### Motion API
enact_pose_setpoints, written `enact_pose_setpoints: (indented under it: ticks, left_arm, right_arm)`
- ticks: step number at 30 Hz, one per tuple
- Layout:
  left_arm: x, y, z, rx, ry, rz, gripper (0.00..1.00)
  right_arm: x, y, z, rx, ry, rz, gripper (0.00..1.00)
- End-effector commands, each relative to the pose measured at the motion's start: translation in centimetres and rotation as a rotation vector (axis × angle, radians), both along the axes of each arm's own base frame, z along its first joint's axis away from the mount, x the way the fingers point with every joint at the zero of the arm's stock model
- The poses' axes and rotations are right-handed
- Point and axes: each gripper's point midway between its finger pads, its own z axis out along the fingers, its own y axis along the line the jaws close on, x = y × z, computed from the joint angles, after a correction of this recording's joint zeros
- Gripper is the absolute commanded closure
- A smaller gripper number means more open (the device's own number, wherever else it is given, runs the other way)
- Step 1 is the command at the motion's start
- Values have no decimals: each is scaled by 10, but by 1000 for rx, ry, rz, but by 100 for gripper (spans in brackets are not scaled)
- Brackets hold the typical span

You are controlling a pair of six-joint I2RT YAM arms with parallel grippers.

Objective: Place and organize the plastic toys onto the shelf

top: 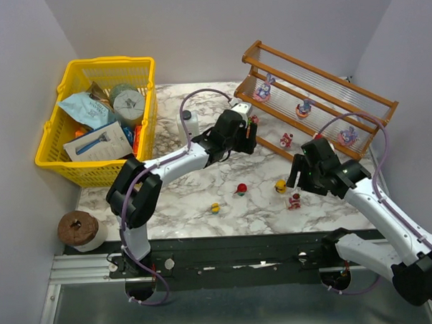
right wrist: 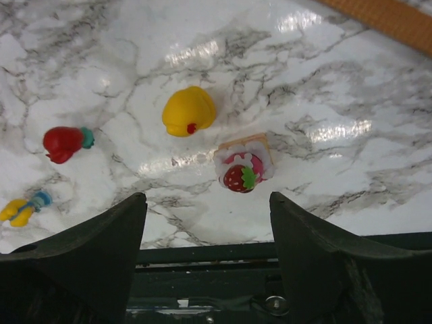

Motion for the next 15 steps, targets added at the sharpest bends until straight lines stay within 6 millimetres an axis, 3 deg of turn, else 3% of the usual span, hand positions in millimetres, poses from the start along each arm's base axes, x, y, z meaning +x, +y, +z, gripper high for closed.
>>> enact_pose_setpoints:
  ticks: [1, 9, 15]
  left_arm:
    - [-17, -2, 23, -61, -20, -20, 21]
    - [-30, 8, 20, -44, -8, -42, 21]
    - [-36, 15, 23, -26, -19, -52, 21]
  right_arm:
    - [-23, 6, -32, 49, 112, 1, 22]
    - [-26, 10, -54, 83, 114, -1, 30]
    - [-12, 4, -61, 44, 72, -31, 35]
